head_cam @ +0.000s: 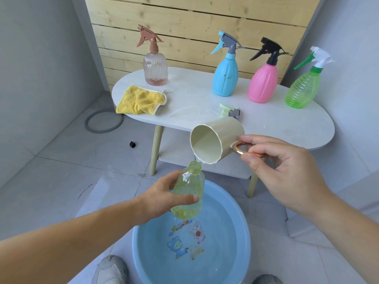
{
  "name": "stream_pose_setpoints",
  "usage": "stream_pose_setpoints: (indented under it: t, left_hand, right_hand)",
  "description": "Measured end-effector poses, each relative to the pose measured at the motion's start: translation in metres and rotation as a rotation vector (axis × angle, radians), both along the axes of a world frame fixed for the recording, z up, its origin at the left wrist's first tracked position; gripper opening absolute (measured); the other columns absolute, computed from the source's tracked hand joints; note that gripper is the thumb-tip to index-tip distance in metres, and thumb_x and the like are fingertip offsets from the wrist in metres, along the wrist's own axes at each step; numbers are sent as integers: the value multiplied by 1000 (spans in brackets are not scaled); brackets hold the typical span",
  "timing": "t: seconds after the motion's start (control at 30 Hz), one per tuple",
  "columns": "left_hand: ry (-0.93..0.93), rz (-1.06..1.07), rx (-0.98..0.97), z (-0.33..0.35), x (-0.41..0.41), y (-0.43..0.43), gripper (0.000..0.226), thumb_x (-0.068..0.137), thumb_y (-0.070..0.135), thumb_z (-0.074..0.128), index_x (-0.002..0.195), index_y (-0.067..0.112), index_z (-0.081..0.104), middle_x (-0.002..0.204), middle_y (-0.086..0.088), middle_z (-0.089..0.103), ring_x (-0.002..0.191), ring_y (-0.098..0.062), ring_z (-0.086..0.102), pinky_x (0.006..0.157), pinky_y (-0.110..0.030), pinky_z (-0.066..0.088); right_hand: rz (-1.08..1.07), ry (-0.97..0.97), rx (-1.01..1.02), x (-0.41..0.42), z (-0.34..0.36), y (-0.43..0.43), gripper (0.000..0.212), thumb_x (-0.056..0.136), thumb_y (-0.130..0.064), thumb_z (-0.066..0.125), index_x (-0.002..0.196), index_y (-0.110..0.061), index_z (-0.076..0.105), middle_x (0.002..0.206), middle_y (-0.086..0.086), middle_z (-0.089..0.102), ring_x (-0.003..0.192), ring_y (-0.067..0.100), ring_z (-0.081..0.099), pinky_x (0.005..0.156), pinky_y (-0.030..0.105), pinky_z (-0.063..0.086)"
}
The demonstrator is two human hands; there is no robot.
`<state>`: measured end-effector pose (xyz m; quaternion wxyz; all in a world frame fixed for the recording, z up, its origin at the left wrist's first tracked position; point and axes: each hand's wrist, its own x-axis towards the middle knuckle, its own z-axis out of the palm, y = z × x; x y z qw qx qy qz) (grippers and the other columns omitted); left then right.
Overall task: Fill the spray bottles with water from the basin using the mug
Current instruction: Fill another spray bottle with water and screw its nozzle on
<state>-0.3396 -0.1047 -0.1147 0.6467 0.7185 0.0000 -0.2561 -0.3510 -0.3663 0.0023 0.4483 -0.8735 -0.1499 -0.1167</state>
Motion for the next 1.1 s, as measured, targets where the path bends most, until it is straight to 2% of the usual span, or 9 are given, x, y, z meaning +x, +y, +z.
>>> stream_pose_setpoints:
  t: [0.17, 0.37, 0.53, 0.6, 0.77, 0.93, 1.1]
  left_hand:
    - [1, 4, 0, -1, 0, -1, 67, 61, 42, 92, 123, 43, 67, 118, 7, 73, 113, -15, 71, 94, -49, 62]
    - [8, 6, 0, -2, 1, 0, 69, 62, 41, 92, 126, 41, 66, 119, 6, 73, 112, -16, 72, 95, -49, 62]
    - [6, 2, 5, -3, 1, 0, 70, 62, 42, 92, 126, 42, 66, 118, 7, 73, 113, -15, 71, 95, -49, 61]
    - [6, 0, 5, -3, 1, 0, 67, 63, 41, 92, 125, 43, 66, 117, 8, 73, 112, -15, 72, 95, -49, 62]
    - [2, 3, 15, -3, 1, 0, 68, 63, 40, 92, 126, 42, 65, 117, 8, 73, 113, -15, 71, 95, -50, 62]
    - [-2, -3, 29, -2, 1, -1, 63, 69, 37, 90, 127, 42, 65, 119, 7, 73, 111, -15, 72, 94, -50, 62]
    - [-1, -6, 31, -2, 1, 0, 64, 69, 37, 90, 127, 42, 65, 117, 8, 73, 109, -14, 73, 94, -49, 62]
  right_hand:
    - [-3, -22, -15, 1, -1, -1, 11, 88, -21, 70, 77, -21, 73, 118, -12, 70, 112, 2, 65, 96, 20, 47]
    - [0, -70, -61, 1, -1, -1, 14, 89, -31, 71, 77, -24, 71, 120, -12, 69, 112, 0, 64, 96, 13, 43]
    - [8, -90, -77, 0, 1, 1, 8, 85, -31, 66, 77, -32, 69, 121, -16, 68, 112, 0, 63, 96, 11, 42]
    - [13, -96, -89, 0, 0, 0, 8, 85, -31, 66, 78, -32, 70, 123, -18, 67, 113, 0, 63, 98, 14, 43]
    - [19, -121, -102, 1, -2, 0, 14, 85, -30, 67, 81, -19, 74, 125, -18, 66, 113, 4, 64, 99, 26, 48]
    - [47, -180, -149, 2, -3, -1, 25, 87, -40, 62, 82, -19, 73, 127, -15, 65, 109, 9, 65, 96, 30, 49]
    - [70, -223, -177, 1, -3, 1, 26, 88, -39, 61, 82, -17, 73, 127, -12, 65, 111, 12, 64, 96, 34, 50]
